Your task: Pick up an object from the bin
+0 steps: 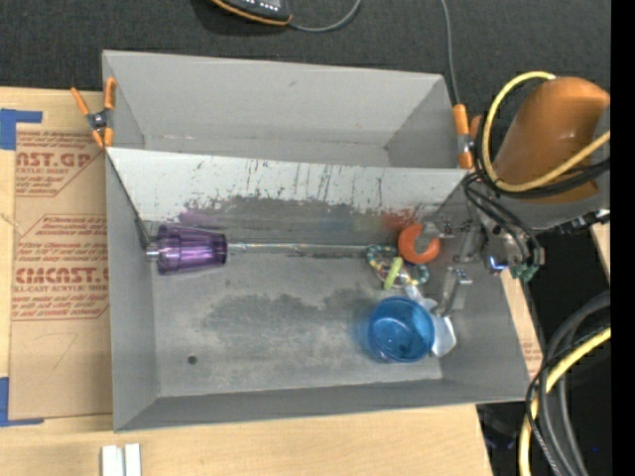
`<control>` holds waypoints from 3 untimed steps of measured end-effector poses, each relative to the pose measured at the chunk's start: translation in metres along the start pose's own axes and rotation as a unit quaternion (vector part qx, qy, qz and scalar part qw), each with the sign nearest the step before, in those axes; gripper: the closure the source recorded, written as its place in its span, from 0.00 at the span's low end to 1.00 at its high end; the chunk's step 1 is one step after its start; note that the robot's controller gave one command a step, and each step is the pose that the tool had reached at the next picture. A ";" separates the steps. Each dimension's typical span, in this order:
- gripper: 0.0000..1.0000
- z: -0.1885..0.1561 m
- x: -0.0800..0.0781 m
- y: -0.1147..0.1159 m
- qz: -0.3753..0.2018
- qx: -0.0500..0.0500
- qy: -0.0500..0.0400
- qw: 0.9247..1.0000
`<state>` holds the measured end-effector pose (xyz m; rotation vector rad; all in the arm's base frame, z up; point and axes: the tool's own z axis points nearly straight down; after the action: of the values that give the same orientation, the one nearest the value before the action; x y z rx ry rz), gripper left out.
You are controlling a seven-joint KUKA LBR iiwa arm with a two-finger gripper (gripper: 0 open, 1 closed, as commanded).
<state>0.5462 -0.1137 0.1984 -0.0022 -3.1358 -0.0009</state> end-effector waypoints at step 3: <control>0.00 0.056 0.048 -0.005 -0.012 0.001 -0.003 1.000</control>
Offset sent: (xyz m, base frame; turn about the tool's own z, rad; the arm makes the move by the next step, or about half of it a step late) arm -0.0464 -0.0158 -0.1284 0.2268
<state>0.4978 -0.1189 0.1430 0.0369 -3.1422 0.0010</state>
